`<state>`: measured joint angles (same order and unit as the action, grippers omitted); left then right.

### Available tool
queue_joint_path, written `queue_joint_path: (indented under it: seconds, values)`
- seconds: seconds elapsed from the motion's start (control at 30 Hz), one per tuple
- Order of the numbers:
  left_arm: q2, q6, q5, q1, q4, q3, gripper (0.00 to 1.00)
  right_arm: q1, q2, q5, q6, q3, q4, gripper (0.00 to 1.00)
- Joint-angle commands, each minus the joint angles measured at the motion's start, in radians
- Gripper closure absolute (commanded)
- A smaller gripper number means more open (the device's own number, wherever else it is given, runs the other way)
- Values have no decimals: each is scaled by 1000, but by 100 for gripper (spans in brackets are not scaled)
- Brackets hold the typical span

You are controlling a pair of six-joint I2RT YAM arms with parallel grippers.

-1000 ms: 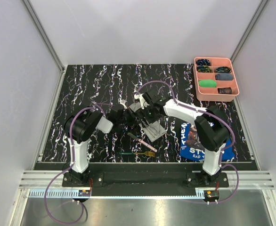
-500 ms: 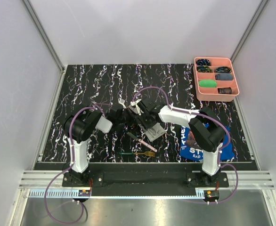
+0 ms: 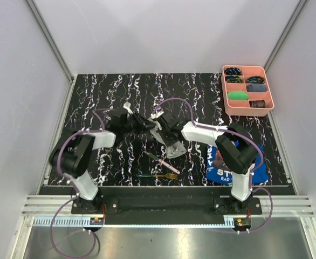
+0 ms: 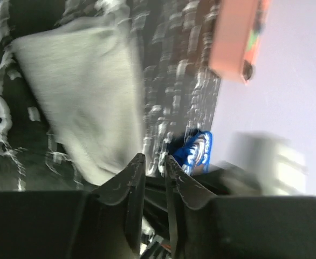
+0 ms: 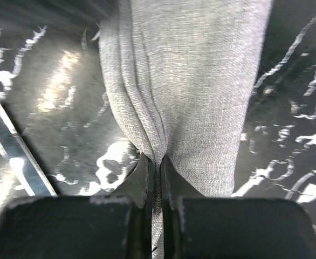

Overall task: Fold the napkin into a case and place the utensils inside
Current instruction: Turn over the smaller rectangle-folded napkin at the center of the board.

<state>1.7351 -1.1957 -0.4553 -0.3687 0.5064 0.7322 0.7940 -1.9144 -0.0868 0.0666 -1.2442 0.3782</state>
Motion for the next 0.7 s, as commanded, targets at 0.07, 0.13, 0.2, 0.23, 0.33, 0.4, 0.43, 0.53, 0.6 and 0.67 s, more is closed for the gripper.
queue_joint_path:
  seconds: [0.07,0.13,0.2,0.23,0.33,0.4,0.43,0.53,0.6,0.67]
  values:
    - [-373,260,189,30,-375,70,76,-1,-15,285,131,-73,33,100]
    - [-451,298,242,30,-429,70,76,-12,-12,393,153,-121,28,100]
    - [-480,312,276,30,-466,58,77,-35,-17,461,185,-144,-5,100]
    - [-496,326,282,30,-476,53,78,-47,-18,534,199,-146,-24,100]
    - [-506,350,314,31,-502,30,80,-102,-21,715,291,-120,-154,100]
    - [-514,384,372,31,-554,41,81,-127,-15,777,358,-81,-264,100]
    - [-517,415,392,31,-569,47,82,-150,-11,818,375,-64,-298,100]
    - [-514,433,434,31,-623,72,83,-223,-18,967,574,43,-539,100]
    - [-511,430,431,30,-617,70,85,-257,-43,1016,645,120,-735,100]
    - [-480,433,435,28,-617,73,85,-298,-84,1096,714,143,-842,100]
